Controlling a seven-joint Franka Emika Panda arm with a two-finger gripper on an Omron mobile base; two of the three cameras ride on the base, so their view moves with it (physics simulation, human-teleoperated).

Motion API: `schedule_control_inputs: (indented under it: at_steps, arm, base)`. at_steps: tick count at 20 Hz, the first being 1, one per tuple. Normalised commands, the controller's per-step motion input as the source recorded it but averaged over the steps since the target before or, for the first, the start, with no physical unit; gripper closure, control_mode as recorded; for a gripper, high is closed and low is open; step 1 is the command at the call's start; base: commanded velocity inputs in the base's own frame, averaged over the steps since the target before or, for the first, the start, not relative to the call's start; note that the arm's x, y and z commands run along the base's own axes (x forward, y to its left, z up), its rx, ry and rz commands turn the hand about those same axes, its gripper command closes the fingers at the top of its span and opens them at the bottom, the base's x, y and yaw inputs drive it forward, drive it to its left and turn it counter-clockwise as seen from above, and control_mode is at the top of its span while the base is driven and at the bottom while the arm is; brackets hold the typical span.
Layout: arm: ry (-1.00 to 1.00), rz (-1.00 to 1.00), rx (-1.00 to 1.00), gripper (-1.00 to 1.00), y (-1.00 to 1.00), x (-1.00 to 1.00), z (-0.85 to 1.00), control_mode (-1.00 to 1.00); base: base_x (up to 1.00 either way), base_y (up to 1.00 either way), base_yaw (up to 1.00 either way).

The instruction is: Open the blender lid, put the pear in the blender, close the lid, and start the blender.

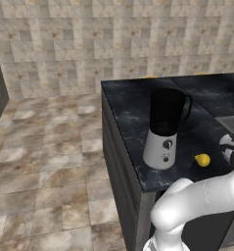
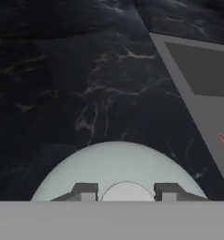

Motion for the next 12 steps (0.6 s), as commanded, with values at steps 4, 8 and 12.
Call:
schedule_control_inputs:
  at_steps: [4, 8, 12]
  arm:
    - [0.09, 0.14, 0.0, 1.0, -0.07, 0.48, -0.38, -1.0]
    - [0.07, 0.15, 0.0, 1.0, 0.0, 0.13, -0.51, -1.0]
    - [0.04, 0.12, 0.0, -1.0, 0.1, 0.0, -0.57, -1.0]
  base:
    - [0.0, 0.0, 0.0]
    - [0.0, 0.0, 0.0]
    - [0.0, 0.0, 0.0]
